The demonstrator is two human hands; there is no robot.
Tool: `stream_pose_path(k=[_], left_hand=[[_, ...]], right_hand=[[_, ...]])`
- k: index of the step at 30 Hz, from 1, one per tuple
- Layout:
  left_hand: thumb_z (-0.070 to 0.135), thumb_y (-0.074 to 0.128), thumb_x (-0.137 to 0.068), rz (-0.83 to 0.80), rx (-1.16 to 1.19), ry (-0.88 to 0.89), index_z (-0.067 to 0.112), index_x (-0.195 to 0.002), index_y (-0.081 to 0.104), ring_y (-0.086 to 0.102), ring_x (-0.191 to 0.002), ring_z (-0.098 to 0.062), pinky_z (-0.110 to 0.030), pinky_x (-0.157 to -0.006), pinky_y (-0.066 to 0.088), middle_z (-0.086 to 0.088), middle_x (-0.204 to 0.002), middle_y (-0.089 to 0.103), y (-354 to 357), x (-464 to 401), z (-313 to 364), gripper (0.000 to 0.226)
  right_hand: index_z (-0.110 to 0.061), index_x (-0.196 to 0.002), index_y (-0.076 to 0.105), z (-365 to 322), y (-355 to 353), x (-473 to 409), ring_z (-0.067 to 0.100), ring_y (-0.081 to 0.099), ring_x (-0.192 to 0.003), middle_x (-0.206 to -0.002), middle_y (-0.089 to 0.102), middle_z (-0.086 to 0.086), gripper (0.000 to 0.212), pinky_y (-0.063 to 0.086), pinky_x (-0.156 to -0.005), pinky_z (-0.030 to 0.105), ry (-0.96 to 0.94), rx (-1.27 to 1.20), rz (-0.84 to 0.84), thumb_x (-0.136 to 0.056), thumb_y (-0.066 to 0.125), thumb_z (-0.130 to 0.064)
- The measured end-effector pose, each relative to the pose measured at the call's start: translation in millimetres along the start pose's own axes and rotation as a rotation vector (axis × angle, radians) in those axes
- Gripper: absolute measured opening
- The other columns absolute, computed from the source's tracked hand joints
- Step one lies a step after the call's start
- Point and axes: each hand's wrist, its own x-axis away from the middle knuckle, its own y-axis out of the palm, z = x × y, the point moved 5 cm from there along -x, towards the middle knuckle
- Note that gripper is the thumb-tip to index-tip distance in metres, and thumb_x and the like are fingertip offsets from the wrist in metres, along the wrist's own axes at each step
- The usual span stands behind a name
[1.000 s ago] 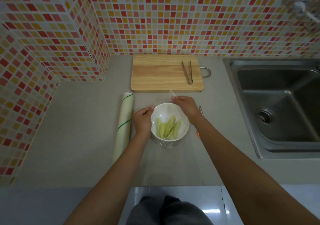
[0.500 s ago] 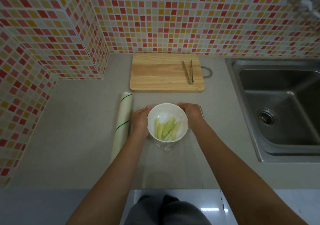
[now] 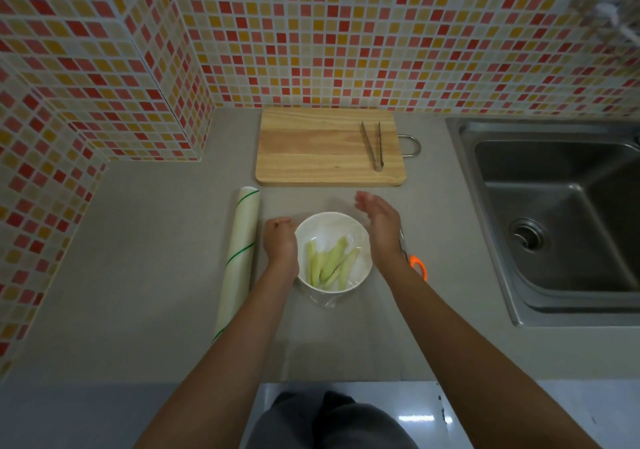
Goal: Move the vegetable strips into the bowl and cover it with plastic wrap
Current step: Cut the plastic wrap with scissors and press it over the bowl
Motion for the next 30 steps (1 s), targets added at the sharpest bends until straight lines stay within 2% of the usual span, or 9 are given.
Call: stream_pose_path(k=[3,6,9,11,13,16,21,25,30], left_hand=[[0.008,0.044,-0.085,-0.011,0.029,0.019,0.014,-0.106,0.062,0.058,-0.099,-0.027,-0.032,-0.079,0.049,-0.008,-0.112,0.062,1.8,0.3,-3.2,0.028],[0.003,0.040,-0.084,-0.001,0.036,0.040,0.021,-0.099,0.057,0.054,-0.090,-0.023,-0.029,-0.072,0.045,-0.004,-0.105,0.058,-0.5,1.0,-7.6,0.028],[0.009,0.046,-0.088,0.032,-0.002,0.097,0.021,-0.100,0.054,0.056,-0.088,-0.024,-0.036,-0.083,0.050,-0.009,-0.103,0.061,-4.1,1.0,-6.1,0.019],[0.021,0.051,-0.093,0.018,0.022,0.223,0.018,-0.095,0.056,0.056,-0.077,-0.020,-0.035,-0.078,0.049,-0.007,-0.089,0.061,-5.5,4.5,4.7,0.006],[0.027,0.043,-0.098,0.002,0.050,0.369,0.018,-0.096,0.061,0.057,-0.076,-0.015,-0.031,-0.078,0.046,-0.001,-0.080,0.061,-9.4,10.3,18.4,0.021],[0.039,0.031,-0.101,-0.101,0.028,0.489,0.021,-0.107,0.066,0.064,-0.096,-0.012,-0.023,-0.085,0.046,-0.001,-0.098,0.070,-12.0,23.7,19.6,0.039],[0.049,0.020,-0.100,-0.295,0.031,0.317,0.022,-0.132,0.056,0.058,-0.115,-0.010,-0.023,-0.098,0.044,0.004,-0.127,0.064,6.7,43.6,-16.4,0.055],[0.056,0.015,-0.098,-0.353,0.023,0.187,0.020,-0.129,0.059,0.062,-0.102,-0.009,-0.017,-0.084,0.048,0.005,-0.119,0.065,8.3,31.2,-8.5,0.064],[0.049,0.024,-0.100,-0.202,-0.200,0.360,0.014,-0.108,0.068,0.061,-0.089,-0.015,-0.023,-0.074,0.045,0.001,-0.093,0.067,7.1,17.4,5.6,0.057]], right_hand=[[-0.009,-0.106,0.072,11.1,11.3,3.2,0.015,0.066,-0.096,-0.106,0.071,0.007,0.022,0.050,-0.086,0.026,0.040,0.130,-0.399,-0.092,0.056,-0.016],[-0.014,-0.110,0.071,23.4,9.2,3.3,0.020,0.065,-0.104,-0.116,0.069,0.008,0.025,0.050,-0.092,0.031,0.119,0.122,-0.518,-0.094,0.053,-0.021],[-0.018,-0.109,0.072,25.6,8.1,4.9,0.020,0.066,-0.102,-0.113,0.071,0.007,0.025,0.053,-0.085,0.028,0.116,0.138,-0.493,-0.095,0.053,-0.026],[-0.016,-0.108,0.072,22.9,5.5,6.3,0.017,0.067,-0.097,-0.109,0.072,0.007,0.026,0.054,-0.080,0.024,0.069,0.147,-0.452,-0.096,0.051,-0.025],[-0.015,-0.104,0.073,20.2,-0.9,7.8,0.012,0.068,-0.091,-0.102,0.074,0.003,0.026,0.053,-0.078,0.022,0.022,0.110,-0.376,-0.097,0.049,-0.021],[-0.016,-0.099,0.074,20.9,-10.6,13.7,0.011,0.070,-0.087,-0.095,0.075,-0.001,0.030,0.055,-0.074,0.022,0.027,0.037,-0.258,-0.098,0.046,-0.027],[-0.020,-0.104,0.073,28.1,-12.5,25.2,0.015,0.068,-0.097,-0.103,0.074,0.002,0.041,0.054,-0.084,0.029,0.079,0.032,-0.231,-0.101,0.036,-0.037],[-0.014,-0.110,0.070,24.5,-14.4,30.6,0.020,0.066,-0.098,-0.106,0.071,0.006,0.042,0.052,-0.089,0.035,0.067,0.043,-0.193,-0.102,0.034,-0.035],[-0.011,-0.111,0.069,21.2,-15.9,32.1,0.013,0.068,-0.090,-0.102,0.072,0.005,0.043,0.054,-0.081,0.028,0.029,0.076,-0.167,-0.102,0.034,-0.033]])
